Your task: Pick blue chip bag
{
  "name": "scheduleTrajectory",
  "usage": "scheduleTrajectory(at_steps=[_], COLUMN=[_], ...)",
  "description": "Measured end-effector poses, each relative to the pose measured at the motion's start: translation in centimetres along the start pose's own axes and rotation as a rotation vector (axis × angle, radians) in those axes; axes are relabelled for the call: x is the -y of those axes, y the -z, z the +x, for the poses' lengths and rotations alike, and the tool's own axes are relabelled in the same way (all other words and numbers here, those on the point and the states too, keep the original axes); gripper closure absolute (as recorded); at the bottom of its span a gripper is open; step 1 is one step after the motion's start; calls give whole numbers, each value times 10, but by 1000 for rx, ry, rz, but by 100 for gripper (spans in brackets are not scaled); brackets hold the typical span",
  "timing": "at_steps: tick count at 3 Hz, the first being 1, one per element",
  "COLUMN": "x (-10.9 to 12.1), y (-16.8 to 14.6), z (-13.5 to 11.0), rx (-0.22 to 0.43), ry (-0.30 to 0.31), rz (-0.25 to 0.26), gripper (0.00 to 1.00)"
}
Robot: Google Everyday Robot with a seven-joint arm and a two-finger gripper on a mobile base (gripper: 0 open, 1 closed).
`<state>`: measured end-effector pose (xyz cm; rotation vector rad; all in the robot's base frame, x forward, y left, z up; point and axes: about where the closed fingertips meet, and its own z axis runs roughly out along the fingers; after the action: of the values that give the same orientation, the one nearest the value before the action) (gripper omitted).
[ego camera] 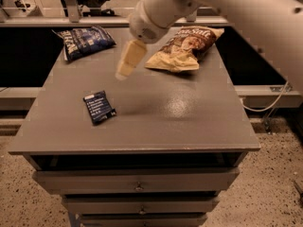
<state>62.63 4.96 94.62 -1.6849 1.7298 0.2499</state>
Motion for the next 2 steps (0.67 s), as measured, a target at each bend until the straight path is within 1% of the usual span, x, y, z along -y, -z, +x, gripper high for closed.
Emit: scheduleTrajectory(at_steps=[1, 2], x=[41, 74], y=[-64, -111], z=[-34, -63], rx=[104, 186], ry=[2, -9], rz=[46, 86], gripper=[0, 0])
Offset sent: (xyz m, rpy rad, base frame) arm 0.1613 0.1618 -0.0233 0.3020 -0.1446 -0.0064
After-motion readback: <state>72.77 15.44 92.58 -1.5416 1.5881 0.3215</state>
